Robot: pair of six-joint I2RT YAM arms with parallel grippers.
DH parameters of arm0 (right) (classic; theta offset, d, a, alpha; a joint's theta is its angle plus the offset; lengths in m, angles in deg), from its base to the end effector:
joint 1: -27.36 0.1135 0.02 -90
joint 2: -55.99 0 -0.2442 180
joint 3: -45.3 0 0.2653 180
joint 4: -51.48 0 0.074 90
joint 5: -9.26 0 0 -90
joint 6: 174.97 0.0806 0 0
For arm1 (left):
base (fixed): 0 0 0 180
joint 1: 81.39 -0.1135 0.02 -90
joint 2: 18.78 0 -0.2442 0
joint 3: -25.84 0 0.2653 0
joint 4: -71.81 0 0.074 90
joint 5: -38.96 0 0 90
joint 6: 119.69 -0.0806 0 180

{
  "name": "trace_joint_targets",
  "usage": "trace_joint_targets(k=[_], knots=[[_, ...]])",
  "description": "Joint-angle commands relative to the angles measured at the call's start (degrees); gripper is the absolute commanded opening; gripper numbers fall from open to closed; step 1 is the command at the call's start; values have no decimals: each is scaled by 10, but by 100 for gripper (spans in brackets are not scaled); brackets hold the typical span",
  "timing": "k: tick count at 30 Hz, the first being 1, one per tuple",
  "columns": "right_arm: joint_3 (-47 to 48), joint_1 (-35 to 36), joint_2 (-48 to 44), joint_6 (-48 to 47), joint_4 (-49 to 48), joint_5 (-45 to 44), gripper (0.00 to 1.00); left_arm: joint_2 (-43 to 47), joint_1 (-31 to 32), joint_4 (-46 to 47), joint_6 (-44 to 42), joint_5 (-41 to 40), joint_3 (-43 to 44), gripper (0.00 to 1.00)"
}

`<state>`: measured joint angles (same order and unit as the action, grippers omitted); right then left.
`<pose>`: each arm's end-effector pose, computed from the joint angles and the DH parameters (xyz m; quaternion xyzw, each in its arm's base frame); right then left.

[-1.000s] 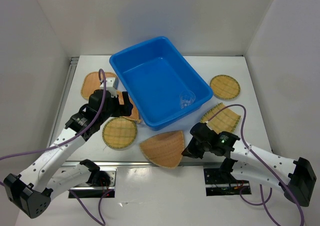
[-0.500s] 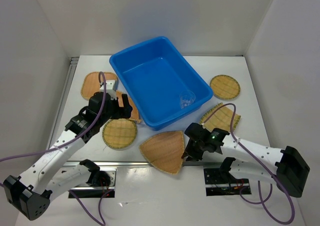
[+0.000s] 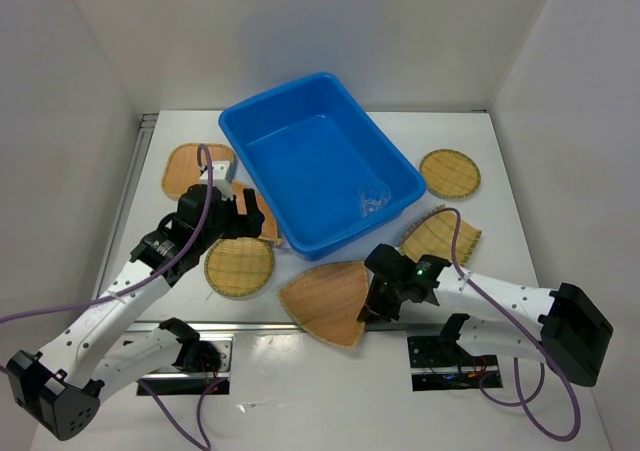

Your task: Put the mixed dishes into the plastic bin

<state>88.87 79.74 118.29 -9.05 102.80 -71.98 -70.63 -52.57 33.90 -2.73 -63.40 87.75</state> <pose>0.1186 0.1740 0.1001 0.1874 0.9641 0.1882 0.0076 0.2409 -0.1128 0.2805 -0.0417 0.8523 -0.1586 0.4967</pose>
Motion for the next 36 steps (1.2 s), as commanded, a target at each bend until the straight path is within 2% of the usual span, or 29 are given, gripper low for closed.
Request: trace_joint_targets(k=[1, 9, 20, 23, 25, 27, 31, 36], knots=[[-28, 6, -23, 19, -22, 28, 27, 14, 3, 17, -2, -8, -7, 99], [-54, 6, -46, 41, -48, 28, 27, 14, 3, 12, -2, -8, -13, 99], [-49, 6, 3, 35, -89, 17, 27, 19, 3, 12, -2, -8, -18, 99], [-55, 6, 8, 35, -102, 12, 22, 19, 3, 12, -2, -8, -18, 99], [-55, 6, 8, 41, -102, 5, 8, 19, 3, 12, -2, -8, -18, 99], [-55, 6, -7, 47, -80, -10, 1, 19, 3, 12, -2, -8, -18, 99], [-55, 6, -92, 60, -46, -34, 1, 19, 3, 12, -2, -8, -18, 99], [-37, 6, -139, 62, 18, -20, 1, 13, 3, 17, -2, -8, -18, 99]])
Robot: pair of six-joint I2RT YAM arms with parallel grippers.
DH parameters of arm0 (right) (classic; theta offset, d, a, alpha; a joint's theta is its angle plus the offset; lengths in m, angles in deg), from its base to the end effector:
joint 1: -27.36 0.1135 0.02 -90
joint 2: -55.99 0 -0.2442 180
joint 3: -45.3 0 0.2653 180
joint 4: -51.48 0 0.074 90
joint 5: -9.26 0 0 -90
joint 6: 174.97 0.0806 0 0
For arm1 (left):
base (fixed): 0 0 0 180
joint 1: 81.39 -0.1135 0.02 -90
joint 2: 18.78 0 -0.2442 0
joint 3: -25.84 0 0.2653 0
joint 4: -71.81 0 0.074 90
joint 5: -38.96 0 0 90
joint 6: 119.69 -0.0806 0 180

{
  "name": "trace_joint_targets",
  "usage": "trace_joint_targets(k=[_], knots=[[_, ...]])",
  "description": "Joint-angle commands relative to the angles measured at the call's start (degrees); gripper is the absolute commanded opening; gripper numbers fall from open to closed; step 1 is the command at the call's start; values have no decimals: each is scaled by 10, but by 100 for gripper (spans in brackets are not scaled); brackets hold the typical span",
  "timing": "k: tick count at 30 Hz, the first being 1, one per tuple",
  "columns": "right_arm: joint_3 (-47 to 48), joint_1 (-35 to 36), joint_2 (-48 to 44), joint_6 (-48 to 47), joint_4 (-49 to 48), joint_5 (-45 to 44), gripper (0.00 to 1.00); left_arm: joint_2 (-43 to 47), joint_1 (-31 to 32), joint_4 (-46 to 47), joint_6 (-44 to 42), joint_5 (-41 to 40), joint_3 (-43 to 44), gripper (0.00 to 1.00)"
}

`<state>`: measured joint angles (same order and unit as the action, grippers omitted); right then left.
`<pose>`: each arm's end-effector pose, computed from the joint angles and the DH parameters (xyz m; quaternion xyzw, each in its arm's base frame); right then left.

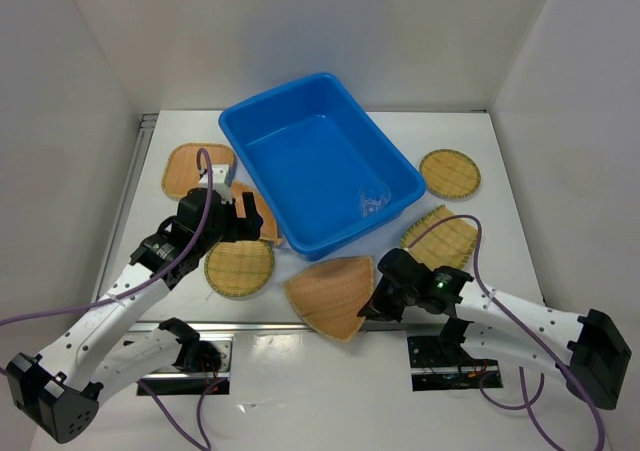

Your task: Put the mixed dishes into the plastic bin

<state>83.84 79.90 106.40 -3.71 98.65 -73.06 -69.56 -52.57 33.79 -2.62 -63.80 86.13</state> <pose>0.1150 0.1678 0.1152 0.2212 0.9360 0.2703 0.0451 0.2376 -0.1104 0.2737 -0.0438 0.8549 -0.1537 0.4936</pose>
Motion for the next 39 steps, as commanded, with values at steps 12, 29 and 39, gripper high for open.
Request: trace_joint_targets(k=[12, 29, 39], knots=[[138, 10, -24, -115, 154, 75, 1, -3, 3, 18, -8, -4, 4, 99], [448, 10, 21, -194, 250, 2, 1, -19, 3, -39, -30, -240, 99, 99], [569, -151, 236, -376, 176, -90, 1, 5, 3, -44, -66, -288, 157, 99]])
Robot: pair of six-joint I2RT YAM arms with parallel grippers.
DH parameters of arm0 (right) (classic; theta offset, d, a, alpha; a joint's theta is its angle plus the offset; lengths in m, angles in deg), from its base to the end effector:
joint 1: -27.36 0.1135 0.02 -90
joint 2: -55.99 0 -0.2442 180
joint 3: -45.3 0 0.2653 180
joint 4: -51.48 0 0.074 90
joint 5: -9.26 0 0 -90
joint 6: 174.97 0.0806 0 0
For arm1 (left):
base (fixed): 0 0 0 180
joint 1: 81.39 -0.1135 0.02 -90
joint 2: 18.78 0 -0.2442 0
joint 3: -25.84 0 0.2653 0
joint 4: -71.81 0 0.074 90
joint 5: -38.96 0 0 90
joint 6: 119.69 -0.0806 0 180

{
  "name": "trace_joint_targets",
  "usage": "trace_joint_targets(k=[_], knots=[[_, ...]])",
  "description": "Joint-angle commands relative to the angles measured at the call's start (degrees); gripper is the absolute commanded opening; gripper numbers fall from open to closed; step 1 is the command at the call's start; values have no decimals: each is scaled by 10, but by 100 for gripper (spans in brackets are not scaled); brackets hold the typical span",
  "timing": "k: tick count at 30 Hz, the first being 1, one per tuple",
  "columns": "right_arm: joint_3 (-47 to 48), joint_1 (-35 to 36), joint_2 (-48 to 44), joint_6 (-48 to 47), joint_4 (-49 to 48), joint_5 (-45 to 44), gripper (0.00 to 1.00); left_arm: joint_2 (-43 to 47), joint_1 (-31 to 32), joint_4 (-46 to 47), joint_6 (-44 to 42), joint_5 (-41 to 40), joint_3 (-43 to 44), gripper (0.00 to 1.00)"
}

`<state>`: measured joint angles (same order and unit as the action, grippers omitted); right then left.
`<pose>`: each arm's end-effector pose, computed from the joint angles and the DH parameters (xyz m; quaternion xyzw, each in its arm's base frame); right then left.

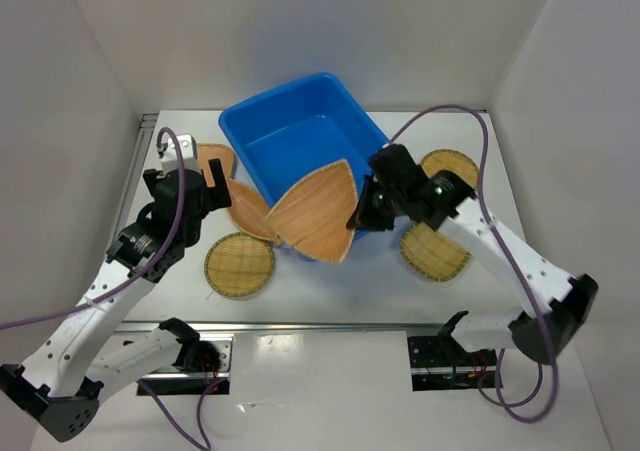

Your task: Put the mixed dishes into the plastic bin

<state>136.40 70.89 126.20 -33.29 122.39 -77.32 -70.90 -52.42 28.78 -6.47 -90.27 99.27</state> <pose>0.2029 0.1994 0.3195 0.0566 0.9377 0.2713 0.2097 0.2381 -0.0736 0.3522 -0.1491 0.7881 0.0170 0.5970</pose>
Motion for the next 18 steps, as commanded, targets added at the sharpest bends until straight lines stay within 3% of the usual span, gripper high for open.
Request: trace_joint_targets(k=[1, 6, 18], knots=[[52, -84, 53, -97, -76, -47, 1, 24, 1, 6, -27, -24, 26, 99], [124, -201, 148, -160, -121, -44, 1, 43, 1, 1, -22, -4, 13, 99], [380, -230, 446, -197, -142, -4, 1, 48, 1, 6, -12, 32, -26, 99]])
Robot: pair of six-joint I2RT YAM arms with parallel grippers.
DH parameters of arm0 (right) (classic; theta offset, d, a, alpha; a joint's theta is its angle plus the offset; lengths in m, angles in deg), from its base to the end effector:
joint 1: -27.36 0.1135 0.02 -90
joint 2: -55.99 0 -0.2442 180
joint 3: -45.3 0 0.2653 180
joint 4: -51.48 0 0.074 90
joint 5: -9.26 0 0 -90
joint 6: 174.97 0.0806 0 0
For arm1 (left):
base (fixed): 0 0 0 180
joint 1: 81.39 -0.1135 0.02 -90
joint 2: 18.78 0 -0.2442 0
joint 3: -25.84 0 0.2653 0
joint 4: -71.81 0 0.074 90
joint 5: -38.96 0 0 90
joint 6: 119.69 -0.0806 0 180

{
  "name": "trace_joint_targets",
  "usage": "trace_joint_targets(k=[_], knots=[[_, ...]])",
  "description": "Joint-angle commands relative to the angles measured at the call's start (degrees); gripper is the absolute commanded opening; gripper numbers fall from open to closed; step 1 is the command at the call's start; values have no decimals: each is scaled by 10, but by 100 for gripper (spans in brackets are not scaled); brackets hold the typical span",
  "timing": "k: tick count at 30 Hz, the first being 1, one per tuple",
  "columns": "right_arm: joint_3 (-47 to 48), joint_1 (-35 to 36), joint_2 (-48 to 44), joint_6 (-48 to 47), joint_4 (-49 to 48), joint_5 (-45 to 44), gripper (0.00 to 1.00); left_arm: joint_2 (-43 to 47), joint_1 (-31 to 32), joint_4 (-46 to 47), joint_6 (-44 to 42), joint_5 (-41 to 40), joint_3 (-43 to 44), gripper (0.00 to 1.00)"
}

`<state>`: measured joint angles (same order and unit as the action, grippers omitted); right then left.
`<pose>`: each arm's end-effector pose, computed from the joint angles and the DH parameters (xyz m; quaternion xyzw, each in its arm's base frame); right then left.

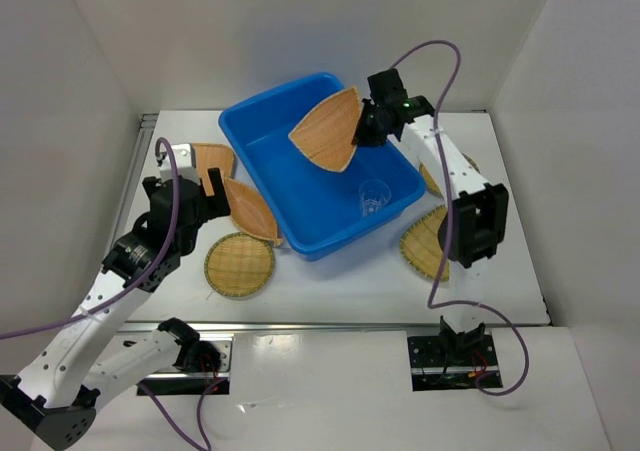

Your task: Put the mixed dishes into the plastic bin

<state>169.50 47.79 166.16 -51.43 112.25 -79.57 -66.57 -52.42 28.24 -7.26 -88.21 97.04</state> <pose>0.4375 0.1647 0.2945 0.1024 0.9239 0.1757 0.3242 0.2241 -0.0684 0.3521 -0.1378 0.7863 0.0002 0.6022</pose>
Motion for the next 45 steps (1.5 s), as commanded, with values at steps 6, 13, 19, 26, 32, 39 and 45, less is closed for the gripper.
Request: trace_joint_targets(k=[6, 13, 19, 26, 32, 39, 45], knots=[[126, 1, 172, -23, -31, 65, 1, 5, 1, 18, -4, 22, -9, 99], [220, 13, 271, -35, 2, 91, 1, -6, 1, 23, 2, 32, -9, 99], [281, 13, 326, -46, 71, 52, 15, -12, 1, 23, 2, 32, -14, 99], [281, 13, 334, -63, 84, 11, 26, -17, 1, 34, 2, 32, -25, 99], [298, 13, 323, -75, 115, -12, 41, -17, 1, 47, 2, 32, -35, 99], [348, 18, 203, -93, 158, -59, 48, -96, -4, 85, -11, 2, -48, 99], [7, 30, -48, -78, -30, -8, 51, -180, -47, 112, 13, 15, -9, 99]])
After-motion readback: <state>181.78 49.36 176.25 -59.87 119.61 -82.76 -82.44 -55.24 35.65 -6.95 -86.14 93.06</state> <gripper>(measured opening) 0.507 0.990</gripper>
